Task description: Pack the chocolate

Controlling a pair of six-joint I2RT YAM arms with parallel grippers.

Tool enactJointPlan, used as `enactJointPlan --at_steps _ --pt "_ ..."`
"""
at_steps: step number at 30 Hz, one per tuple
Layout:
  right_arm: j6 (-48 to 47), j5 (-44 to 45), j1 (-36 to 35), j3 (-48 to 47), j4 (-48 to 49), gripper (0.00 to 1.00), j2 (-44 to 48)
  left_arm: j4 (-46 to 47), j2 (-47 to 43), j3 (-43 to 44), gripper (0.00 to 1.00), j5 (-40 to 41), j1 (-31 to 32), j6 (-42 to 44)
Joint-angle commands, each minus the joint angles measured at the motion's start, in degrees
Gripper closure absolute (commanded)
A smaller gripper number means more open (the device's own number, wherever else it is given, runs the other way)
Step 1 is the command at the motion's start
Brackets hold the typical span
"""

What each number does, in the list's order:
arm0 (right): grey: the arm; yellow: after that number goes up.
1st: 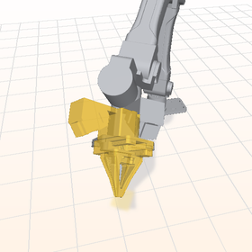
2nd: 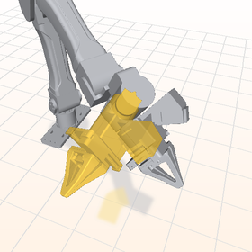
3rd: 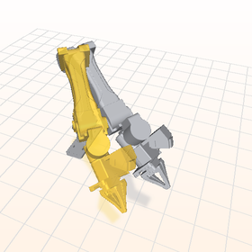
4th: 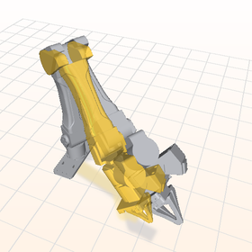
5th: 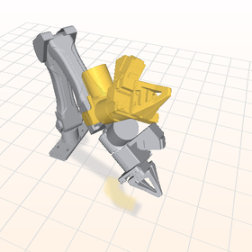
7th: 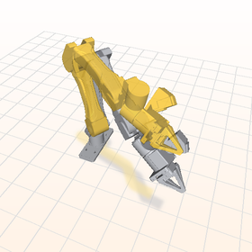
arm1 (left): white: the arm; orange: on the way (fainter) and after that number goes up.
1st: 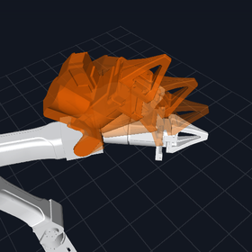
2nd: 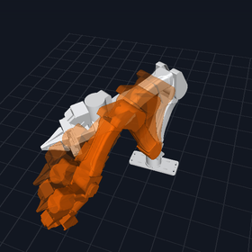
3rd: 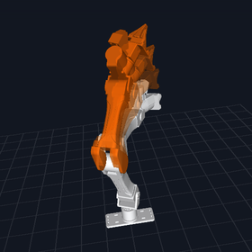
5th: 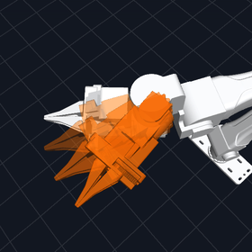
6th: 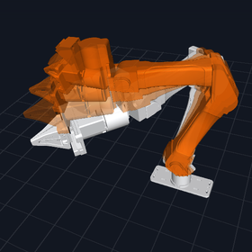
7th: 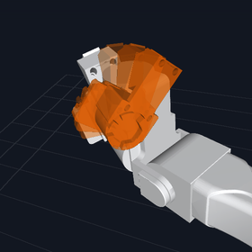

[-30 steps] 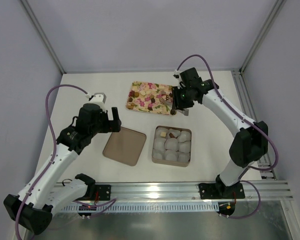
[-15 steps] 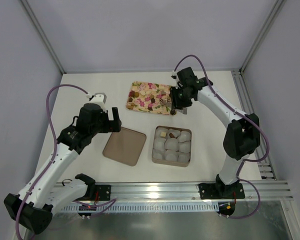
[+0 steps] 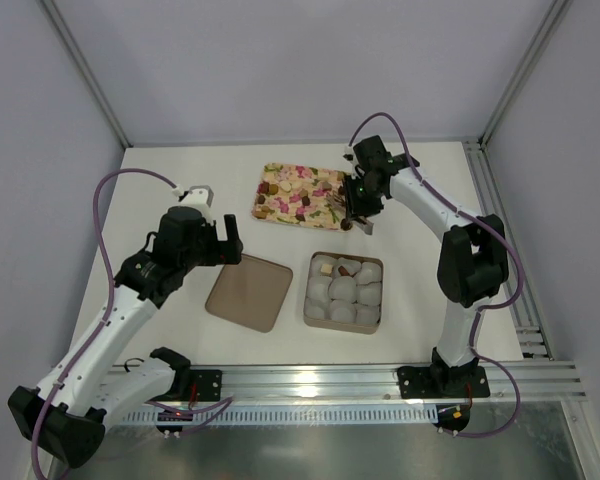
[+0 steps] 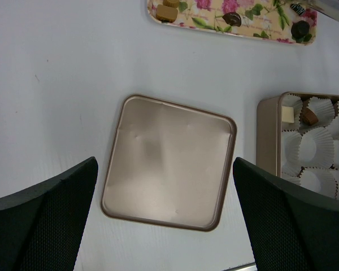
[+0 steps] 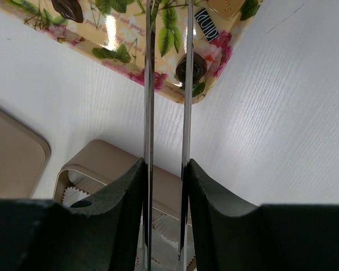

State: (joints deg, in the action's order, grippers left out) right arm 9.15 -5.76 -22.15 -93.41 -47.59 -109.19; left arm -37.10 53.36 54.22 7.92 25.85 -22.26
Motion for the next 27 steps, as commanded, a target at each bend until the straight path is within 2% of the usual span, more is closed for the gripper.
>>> enactJointPlan --at_steps 1,11,20,27 --pt "0.17 -1.62 0.0 -2.57 1.54 0.64 1.43 0.63 -0.1 1.95 0.0 0.25 -0.09 -0.24" --pt "1.14 -0.57 0.0 -1.16 1.71 0.72 4.94 0.63 -0.1 1.86 0.0 0.08 -0.09 -0.24" --pt "2.01 -0.22 0.0 -0.64 0.22 0.72 10.39 0.63 -0.36 1.95 0.0 -0.27 -0.18 -0.41" --pt "3.24 -0.48 0.0 3.13 -1.53 0.73 18.12 0.63 -0.72 2.03 0.0 -0.8 -0.09 -0.5"
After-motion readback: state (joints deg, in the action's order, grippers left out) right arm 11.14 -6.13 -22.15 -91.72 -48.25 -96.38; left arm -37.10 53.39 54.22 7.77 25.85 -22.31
